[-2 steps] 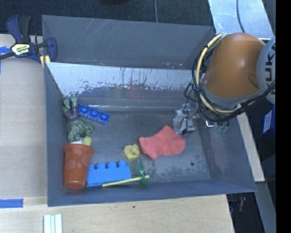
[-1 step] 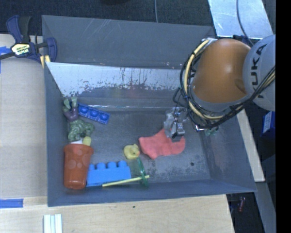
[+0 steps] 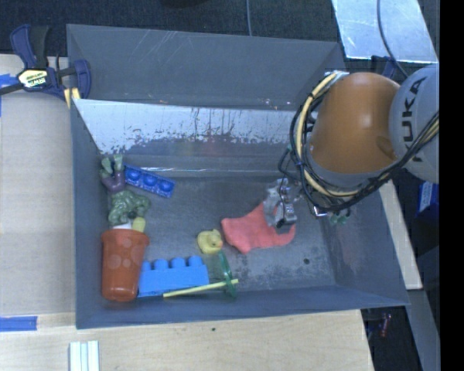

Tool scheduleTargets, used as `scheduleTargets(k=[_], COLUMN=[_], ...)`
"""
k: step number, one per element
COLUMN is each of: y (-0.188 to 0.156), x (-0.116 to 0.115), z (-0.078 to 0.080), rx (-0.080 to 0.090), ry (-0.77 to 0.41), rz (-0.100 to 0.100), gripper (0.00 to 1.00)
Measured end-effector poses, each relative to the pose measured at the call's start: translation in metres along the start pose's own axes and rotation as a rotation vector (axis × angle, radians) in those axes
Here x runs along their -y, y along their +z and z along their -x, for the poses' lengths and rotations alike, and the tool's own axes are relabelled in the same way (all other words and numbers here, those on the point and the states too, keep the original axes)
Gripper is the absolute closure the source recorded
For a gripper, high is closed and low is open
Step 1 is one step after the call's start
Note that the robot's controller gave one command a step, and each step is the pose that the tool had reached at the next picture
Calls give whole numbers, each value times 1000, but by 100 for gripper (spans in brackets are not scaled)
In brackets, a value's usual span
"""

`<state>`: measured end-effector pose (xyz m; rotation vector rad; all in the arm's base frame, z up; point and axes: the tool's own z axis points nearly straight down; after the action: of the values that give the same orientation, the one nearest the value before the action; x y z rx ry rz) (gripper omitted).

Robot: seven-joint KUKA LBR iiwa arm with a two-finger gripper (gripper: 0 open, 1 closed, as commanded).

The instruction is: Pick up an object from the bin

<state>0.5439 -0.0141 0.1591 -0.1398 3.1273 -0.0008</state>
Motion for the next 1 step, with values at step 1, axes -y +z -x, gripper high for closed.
scheduleTargets(k=[1], y=[52], x=[1], z=[-9], rx=[5], ry=[258], rz=[0], gripper=[0])
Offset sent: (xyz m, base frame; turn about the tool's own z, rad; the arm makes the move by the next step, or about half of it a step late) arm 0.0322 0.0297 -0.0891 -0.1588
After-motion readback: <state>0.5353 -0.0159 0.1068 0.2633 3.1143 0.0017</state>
